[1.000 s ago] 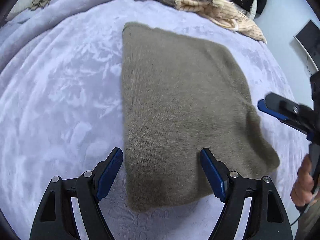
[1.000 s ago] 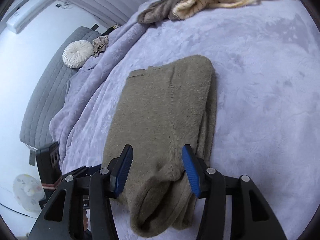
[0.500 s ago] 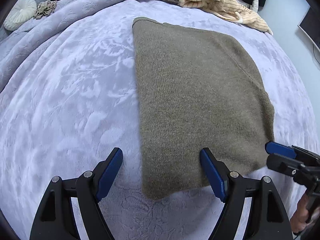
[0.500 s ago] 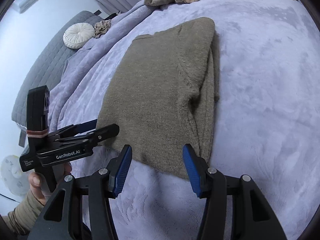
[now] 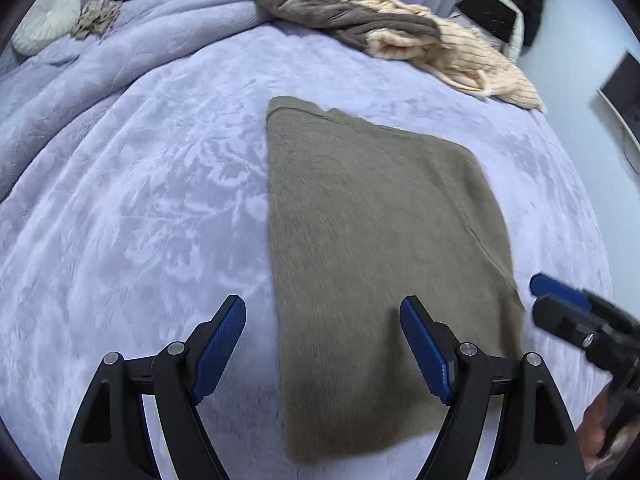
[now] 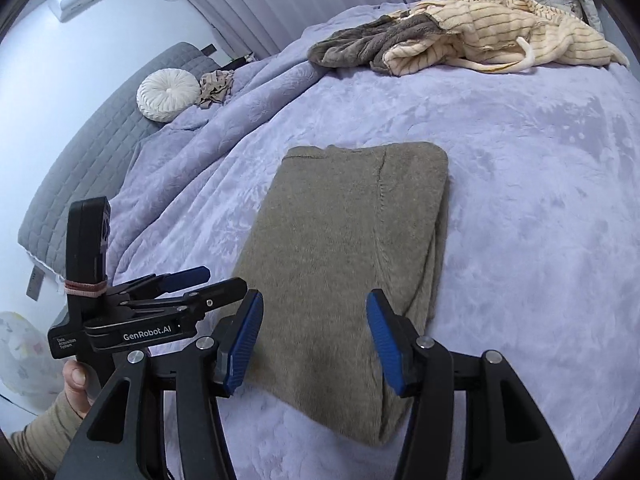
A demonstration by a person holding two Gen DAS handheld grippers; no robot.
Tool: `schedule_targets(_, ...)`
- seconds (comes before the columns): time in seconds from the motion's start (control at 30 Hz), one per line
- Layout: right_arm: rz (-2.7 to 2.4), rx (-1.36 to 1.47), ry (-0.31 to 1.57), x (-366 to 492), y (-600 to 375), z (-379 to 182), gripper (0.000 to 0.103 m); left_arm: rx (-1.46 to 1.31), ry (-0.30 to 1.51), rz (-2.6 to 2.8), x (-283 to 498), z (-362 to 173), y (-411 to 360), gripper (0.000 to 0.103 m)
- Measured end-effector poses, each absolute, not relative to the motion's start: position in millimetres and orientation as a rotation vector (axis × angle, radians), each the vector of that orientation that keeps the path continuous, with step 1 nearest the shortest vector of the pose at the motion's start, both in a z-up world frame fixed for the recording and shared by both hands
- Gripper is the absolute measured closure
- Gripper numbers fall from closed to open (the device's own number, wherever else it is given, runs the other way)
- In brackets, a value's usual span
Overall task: Fold small clothes
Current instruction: 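Move both open grippers to the opposite side edge of the sweater, then grasp the sweater side edge with the right gripper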
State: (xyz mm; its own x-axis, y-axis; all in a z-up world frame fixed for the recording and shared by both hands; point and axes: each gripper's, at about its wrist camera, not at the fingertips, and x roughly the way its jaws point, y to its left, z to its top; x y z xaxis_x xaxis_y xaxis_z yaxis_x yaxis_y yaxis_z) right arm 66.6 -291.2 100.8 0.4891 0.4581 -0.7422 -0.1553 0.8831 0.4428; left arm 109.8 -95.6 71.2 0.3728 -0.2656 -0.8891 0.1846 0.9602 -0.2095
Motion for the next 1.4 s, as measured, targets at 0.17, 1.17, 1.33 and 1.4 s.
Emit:
schedule_targets(0.17, 0.347, 0.329, 1.096, 112, -280, 64, 0.045, -0.056, 1.209, -0.268, 141, 48, -105, 0.022)
schedule_targets(1.17, 0.366, 0.632, 1.196, 128, -339, 16, 0.023, -0.400, 1.403, -0.596, 162, 3, -80, 0.008)
schedule_targets(1.33, 0.389, 0.620, 1.198, 140, -314, 0, 0.023, -0.362, 1.368, -0.629, 169, 2, -99, 0.023)
schedule_targets(1.4, 0.384, 0.637, 1.200, 145, -313, -1, 0.032, -0.338, 1.353, -0.640, 171, 5, -105, 0.032)
